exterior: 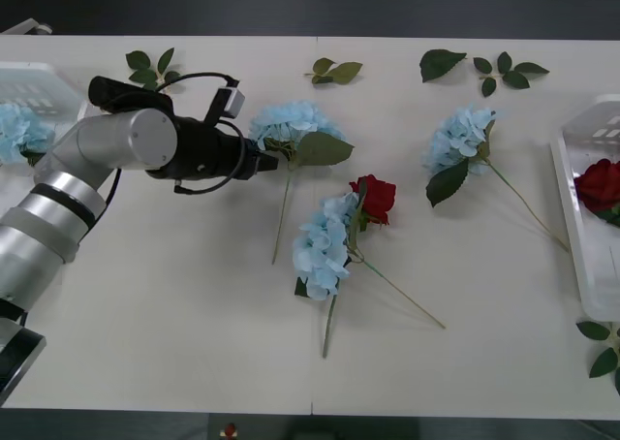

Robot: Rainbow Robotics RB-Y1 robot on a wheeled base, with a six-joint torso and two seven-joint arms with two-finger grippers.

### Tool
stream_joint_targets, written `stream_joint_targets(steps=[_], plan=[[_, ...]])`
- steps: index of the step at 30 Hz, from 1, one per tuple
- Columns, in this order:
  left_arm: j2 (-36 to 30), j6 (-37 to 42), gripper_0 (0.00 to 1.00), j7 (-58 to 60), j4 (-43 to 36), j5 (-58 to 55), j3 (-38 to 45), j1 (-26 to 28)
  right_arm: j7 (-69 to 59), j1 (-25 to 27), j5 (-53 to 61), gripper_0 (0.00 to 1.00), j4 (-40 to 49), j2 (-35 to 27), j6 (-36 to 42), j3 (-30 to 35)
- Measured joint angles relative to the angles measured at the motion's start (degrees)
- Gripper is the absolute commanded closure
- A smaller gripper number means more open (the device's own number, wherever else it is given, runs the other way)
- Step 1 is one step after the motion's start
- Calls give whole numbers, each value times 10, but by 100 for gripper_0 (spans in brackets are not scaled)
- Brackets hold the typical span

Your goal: Put the red flowers into the right box and the blue flowers into the left box

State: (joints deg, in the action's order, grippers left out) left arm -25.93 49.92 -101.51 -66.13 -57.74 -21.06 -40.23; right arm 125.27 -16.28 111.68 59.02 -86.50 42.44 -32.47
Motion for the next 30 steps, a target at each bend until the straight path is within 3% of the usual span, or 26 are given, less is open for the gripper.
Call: stream_joint_targets(steps=[4,5,6,7,9,11,21,30], plan=[[33,18,0,1,0,48,0,-9,0,0,-41,100,-17,37,-29,0],[40,26,0,1,0,61,0,-12,0,0,-56,91,-20,45,-34,0],[46,31,0,1,0,74,0,-14,0,-1,-69,69,-23,51,-36,0],[53,33,0,2,0,86,0,-16,0,-1,-78,52,-27,57,-36,0],[67,34,0,4,0,112,0,-17,0,-3,-92,34,-32,65,-36,0],[80,39,0,4,0,138,0,-17,0,-7,-108,25,-33,68,-35,0],[112,76,0,47,1,213,0,-17,2,-36,-138,14,-2,68,-23,0],[112,76,3,47,1,235,0,-4,92,-153,-187,14,66,69,138,0]])
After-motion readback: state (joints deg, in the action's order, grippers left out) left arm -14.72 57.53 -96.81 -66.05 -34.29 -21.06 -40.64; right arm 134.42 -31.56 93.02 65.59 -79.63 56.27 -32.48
